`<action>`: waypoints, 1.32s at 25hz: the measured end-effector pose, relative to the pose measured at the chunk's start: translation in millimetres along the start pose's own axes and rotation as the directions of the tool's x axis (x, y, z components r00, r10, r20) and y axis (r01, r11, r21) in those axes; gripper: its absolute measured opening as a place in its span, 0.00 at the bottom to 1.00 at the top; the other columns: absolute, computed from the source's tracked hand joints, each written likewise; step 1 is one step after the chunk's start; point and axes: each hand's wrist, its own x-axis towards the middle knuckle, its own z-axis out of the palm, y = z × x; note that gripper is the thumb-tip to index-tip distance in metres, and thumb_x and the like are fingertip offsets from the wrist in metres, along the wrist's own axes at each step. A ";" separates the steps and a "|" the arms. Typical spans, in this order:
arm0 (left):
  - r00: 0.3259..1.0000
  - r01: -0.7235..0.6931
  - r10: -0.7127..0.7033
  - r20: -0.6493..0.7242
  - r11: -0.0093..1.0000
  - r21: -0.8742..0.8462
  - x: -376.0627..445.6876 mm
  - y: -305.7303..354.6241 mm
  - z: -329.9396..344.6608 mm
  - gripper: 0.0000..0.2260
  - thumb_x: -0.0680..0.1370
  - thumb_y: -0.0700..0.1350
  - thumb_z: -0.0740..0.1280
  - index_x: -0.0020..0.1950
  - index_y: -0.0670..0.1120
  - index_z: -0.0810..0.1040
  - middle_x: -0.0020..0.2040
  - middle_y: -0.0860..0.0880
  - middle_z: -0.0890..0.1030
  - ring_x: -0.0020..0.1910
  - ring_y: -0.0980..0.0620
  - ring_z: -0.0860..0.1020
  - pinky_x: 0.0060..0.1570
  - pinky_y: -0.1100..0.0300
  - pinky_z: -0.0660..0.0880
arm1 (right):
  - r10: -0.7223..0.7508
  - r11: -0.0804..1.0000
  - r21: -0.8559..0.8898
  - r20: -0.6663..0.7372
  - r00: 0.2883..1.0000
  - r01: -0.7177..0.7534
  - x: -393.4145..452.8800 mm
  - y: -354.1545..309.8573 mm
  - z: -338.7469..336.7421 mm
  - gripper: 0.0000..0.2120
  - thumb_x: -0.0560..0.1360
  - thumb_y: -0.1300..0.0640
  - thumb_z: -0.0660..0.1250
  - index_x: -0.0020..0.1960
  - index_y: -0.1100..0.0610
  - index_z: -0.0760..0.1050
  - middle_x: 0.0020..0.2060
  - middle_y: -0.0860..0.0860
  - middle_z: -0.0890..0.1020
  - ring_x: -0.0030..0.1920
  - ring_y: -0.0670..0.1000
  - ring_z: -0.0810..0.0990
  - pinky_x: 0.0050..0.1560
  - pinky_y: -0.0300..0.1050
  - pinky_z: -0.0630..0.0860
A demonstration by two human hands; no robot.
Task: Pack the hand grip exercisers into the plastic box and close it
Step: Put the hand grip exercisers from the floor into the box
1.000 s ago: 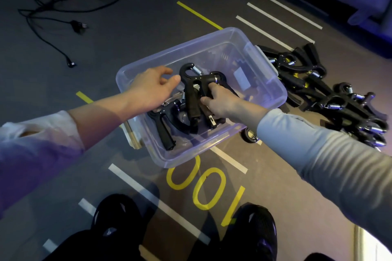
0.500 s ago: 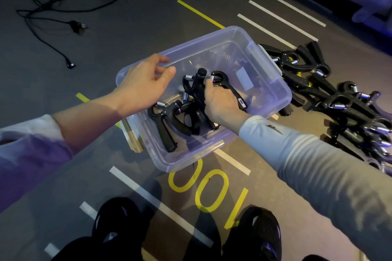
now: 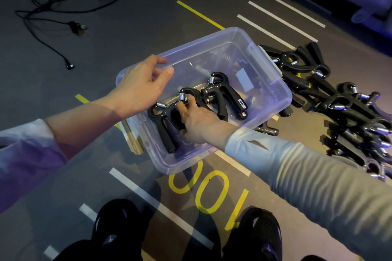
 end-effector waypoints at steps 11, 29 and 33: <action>1.000 -0.010 0.010 0.026 1.000 0.011 -2.1 -2.7 3.8 0.20 0.77 0.58 0.57 0.65 0.49 0.70 0.54 0.52 0.80 0.55 0.53 0.76 0.61 0.56 0.67 | -0.033 0.996 -0.067 0.270 0.962 0.053 17.6 28.1 3.0 0.37 0.72 0.28 0.50 0.74 0.37 0.40 0.72 0.45 0.28 0.74 0.62 0.33 0.71 0.69 0.45; 0.906 -0.424 0.390 0.165 0.840 0.339 -30.7 52.1 31.6 0.36 0.72 0.67 0.44 0.75 0.50 0.53 0.77 0.49 0.46 0.75 0.47 0.43 0.70 0.43 0.41 | 0.018 0.902 0.211 -0.891 0.454 0.378 -63.3 100.2 -58.1 0.27 0.79 0.45 0.52 0.72 0.61 0.62 0.70 0.57 0.67 0.70 0.53 0.66 0.70 0.50 0.64; 0.844 -0.537 0.475 0.250 0.748 0.391 -35.3 85.6 55.5 0.37 0.71 0.68 0.41 0.76 0.49 0.48 0.77 0.50 0.43 0.75 0.46 0.41 0.69 0.42 0.38 | 0.231 0.939 0.301 -0.911 0.342 0.169 -96.6 179.2 -32.7 0.31 0.79 0.45 0.53 0.75 0.62 0.54 0.75 0.61 0.53 0.76 0.55 0.53 0.74 0.45 0.52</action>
